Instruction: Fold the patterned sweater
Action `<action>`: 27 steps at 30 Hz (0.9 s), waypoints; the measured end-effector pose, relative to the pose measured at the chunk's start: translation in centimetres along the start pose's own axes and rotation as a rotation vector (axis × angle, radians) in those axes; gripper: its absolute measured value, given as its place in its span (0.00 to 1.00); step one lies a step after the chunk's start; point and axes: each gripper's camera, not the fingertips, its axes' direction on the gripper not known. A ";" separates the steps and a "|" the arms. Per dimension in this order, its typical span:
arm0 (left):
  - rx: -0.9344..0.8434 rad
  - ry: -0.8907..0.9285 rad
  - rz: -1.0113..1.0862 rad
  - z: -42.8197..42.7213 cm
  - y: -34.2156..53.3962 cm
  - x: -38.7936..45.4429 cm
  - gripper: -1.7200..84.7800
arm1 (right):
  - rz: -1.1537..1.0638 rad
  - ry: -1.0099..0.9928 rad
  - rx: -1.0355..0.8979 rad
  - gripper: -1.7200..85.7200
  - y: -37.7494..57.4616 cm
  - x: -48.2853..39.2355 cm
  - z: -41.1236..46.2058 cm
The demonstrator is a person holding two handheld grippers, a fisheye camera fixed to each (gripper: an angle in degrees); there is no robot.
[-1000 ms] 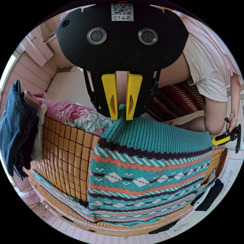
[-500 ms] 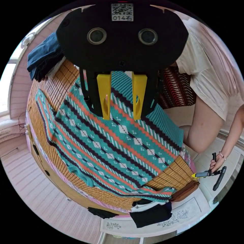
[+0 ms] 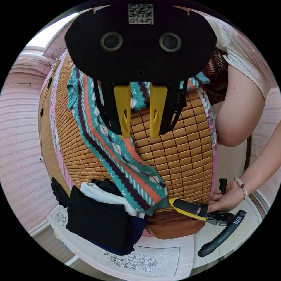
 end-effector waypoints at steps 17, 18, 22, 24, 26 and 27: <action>-0.043 -0.006 0.076 4.9 -1.2 0.7 0.07 | 0.039 -0.043 -0.110 0.08 -5.2 1.1 7.5; -0.039 -0.009 0.077 4.8 -1.2 1.0 0.07 | 0.050 -0.049 -0.097 0.07 -4.7 1.5 7.2; 0.066 0.017 0.088 2.4 -0.5 3.0 0.04 | 0.107 -0.066 -0.031 0.05 -2.7 3.2 5.4; 0.138 0.036 0.106 0.6 -0.1 4.3 0.03 | 0.155 -0.093 0.013 0.05 -1.0 4.9 4.0; 0.239 0.061 0.165 -2.2 0.1 7.1 0.03 | 0.202 -0.109 0.057 0.05 0.7 6.6 2.7; 0.266 0.068 0.189 -2.9 0.1 8.0 0.03 | 0.242 -0.124 0.091 0.04 2.2 7.9 1.7</action>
